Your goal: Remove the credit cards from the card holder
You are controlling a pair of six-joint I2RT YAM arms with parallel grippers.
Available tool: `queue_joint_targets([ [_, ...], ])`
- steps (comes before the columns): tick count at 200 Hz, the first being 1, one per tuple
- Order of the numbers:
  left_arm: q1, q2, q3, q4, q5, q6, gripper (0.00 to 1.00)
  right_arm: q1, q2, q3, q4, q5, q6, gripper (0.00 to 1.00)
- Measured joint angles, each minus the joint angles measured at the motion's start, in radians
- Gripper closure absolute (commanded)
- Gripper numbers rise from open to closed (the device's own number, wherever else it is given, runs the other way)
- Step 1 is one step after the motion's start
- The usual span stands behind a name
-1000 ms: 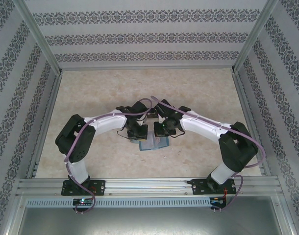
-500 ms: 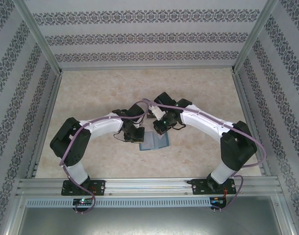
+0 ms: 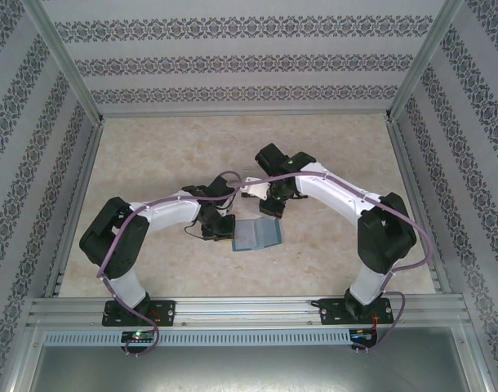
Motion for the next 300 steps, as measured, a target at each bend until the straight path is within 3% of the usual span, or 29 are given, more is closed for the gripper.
queue_joint_targets([
  [105,0.045,-0.046,-0.068,0.003,0.012,0.000,0.91,-0.117,0.179,0.290,-0.131,0.014,-0.242,0.98],
  [237,0.131,-0.106,-0.086,0.005,0.015,0.000,0.91,-0.125,0.503,0.798,-0.327,0.038,-0.350,0.99],
  [300,0.144,-0.106,-0.086,0.005,0.015,0.000,0.91,-0.138,0.600,0.940,-0.387,0.060,-0.389,0.99],
])
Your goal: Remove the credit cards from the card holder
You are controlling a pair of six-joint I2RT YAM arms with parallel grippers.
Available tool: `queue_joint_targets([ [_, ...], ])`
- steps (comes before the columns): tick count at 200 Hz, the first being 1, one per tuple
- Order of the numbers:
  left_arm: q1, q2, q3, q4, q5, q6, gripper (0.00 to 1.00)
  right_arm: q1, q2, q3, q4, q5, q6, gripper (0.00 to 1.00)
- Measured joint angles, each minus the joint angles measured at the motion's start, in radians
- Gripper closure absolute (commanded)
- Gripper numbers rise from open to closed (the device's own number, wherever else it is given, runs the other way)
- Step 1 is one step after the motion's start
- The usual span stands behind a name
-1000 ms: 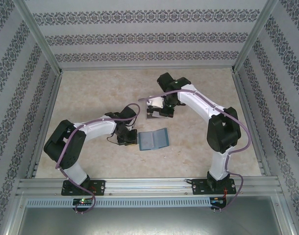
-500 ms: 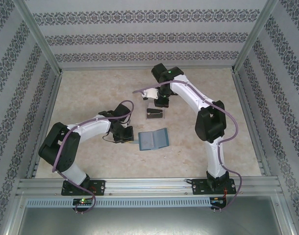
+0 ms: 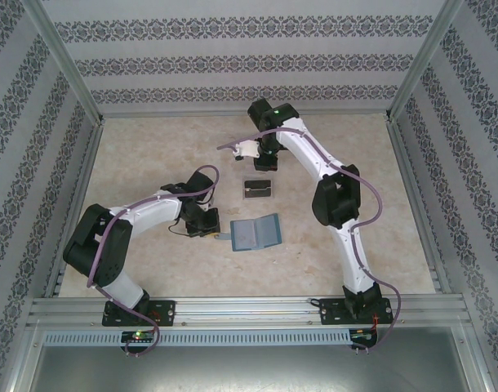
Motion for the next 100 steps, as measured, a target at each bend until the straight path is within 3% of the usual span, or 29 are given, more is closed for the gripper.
queue_joint_targets([
  [100,0.019,0.000,-0.007,0.000,0.000,0.000,0.91,-0.002,0.104,0.090,-0.040,0.002,-0.033,0.99],
])
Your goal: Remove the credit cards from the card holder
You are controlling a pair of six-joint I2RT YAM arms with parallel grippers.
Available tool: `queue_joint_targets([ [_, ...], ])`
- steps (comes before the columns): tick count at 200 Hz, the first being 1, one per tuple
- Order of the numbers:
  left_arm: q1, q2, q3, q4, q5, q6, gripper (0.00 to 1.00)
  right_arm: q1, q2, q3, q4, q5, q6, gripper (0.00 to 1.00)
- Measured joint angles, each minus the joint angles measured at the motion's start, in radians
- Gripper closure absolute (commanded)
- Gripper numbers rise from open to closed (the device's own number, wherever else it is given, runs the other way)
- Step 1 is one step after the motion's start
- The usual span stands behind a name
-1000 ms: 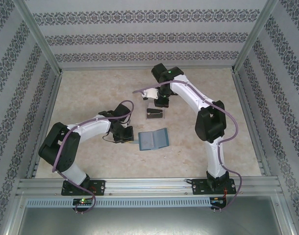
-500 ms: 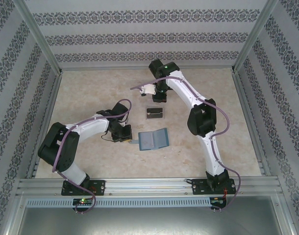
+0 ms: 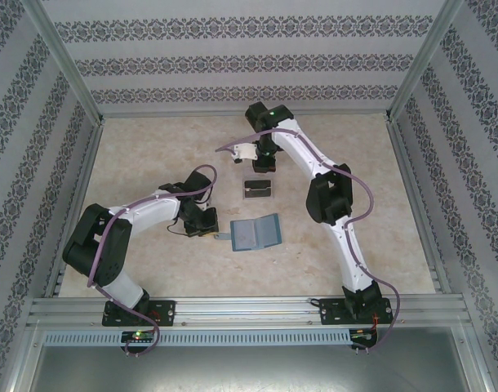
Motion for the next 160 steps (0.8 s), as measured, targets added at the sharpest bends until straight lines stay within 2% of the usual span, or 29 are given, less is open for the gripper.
queue_joint_targets([
  [39,0.001,0.000,-0.004,0.000,0.000,0.000,0.91,0.000,0.033,0.000,-0.026,-0.007,0.000,0.97],
  [63,0.001,0.000,-0.004,0.000,0.003,0.000,0.91,0.000,0.043,0.002,-0.030,-0.009,-0.001,0.86],
  [85,0.002,0.000,-0.004,0.000,0.004,0.000,0.91,0.000,0.045,0.006,-0.029,-0.007,-0.001,0.82],
  [160,0.007,0.000,-0.004,0.000,0.007,0.000,0.91,-0.003,0.045,0.065,-0.012,0.021,-0.008,0.80],
])
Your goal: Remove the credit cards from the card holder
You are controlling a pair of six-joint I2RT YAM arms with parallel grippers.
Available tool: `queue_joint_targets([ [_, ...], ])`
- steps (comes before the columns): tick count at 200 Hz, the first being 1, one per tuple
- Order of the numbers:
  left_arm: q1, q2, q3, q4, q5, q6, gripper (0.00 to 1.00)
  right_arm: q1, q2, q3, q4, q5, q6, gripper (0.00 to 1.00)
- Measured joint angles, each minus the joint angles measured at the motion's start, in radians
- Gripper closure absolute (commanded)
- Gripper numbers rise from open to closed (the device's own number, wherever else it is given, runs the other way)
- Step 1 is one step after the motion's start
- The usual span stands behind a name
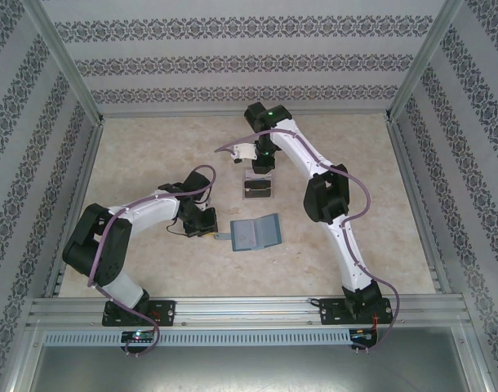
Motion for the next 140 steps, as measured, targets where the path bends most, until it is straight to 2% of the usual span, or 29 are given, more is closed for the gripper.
queue_joint_targets([
  [67,0.000,0.000,0.003,0.017,0.032,0.000,0.90,0.000,-0.035,-0.015,0.039,0.006,0.069,0.85],
  [140,0.000,0.016,0.073,0.029,0.069,0.005,0.91,0.006,-0.206,-0.236,0.221,-0.053,0.417,0.90],
])
